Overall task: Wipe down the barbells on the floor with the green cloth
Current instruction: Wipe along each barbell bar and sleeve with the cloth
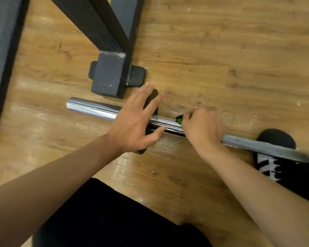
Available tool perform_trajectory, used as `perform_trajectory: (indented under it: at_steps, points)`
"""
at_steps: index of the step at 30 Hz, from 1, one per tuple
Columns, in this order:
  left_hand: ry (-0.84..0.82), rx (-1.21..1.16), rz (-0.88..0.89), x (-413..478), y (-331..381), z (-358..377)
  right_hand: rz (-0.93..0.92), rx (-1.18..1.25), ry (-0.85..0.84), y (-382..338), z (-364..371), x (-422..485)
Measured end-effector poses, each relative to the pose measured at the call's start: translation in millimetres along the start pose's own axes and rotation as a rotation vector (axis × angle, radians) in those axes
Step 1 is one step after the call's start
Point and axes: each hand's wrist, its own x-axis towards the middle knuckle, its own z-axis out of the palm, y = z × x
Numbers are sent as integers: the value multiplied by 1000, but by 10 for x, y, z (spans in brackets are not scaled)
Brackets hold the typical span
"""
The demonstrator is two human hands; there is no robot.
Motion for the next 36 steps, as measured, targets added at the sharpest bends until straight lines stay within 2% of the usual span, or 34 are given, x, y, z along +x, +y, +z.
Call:
perform_trajectory:
  at_steps: [1,3,7,9,10,12,13,15,16,18,20,22,25,28,33,36]
  points:
    - [13,-6,11,-14,-4,9,-88,-22,100,-10,76,-147]
    - [26,-13,38,-51,-16,20,-236,-30,167,24,214,-421]
    - [71,-47,29,-47,3,46,-380,-140,171,-129,311,-288]
    - [96,-68,25,-28,14,50,-438,-90,62,-402,310,-305]
    - [100,-73,30,-29,9,48,-432,-13,4,-517,319,-324]
    - [95,-74,39,-43,2,42,-431,-31,-90,-559,302,-320]
    - [88,-72,47,-44,-9,41,-456,-111,-84,-481,266,-318]
    - [86,-59,54,-55,-12,39,-496,-278,45,-164,210,-324]
    - [95,-45,51,-47,-18,42,-473,-292,98,-15,160,-335]
    - [103,-32,41,-12,-10,36,-422,-305,83,77,152,-335]
    - [113,-32,34,11,-4,32,-429,-234,99,-167,243,-262]
    - [117,-26,24,31,-8,29,-423,-152,-24,-488,321,-182]
    - [91,4,24,63,-46,7,-502,-92,-70,-412,346,-199]
    - [22,4,61,113,-51,-4,-520,-180,75,-37,285,-312]
    - [26,66,25,246,-117,-79,-413,-56,-30,-528,261,-136]
    - [68,147,37,158,-137,-88,-518,-138,90,-255,332,-153]
